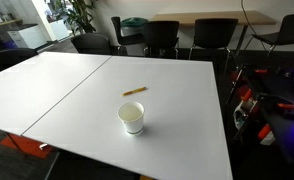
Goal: Move the yellow pen to the right side of the table
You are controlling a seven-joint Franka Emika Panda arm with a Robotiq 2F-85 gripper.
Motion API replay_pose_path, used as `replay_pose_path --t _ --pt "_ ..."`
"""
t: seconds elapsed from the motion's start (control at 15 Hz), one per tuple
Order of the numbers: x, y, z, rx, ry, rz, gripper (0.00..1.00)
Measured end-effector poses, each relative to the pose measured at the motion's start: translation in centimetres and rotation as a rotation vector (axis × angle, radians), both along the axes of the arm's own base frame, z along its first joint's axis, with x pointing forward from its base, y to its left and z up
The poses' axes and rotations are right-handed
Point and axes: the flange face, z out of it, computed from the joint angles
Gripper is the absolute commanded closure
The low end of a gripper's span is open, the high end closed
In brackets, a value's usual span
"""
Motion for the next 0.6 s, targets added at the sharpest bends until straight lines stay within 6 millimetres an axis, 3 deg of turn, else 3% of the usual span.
replay_pose_path --t 0.27,0.6 --pt "1.7 1.1 0.7 -0.080 -0.092 0.050 0.00" --pt "6.0 3.8 0.3 -0.191 -0.215 0.196 0.00"
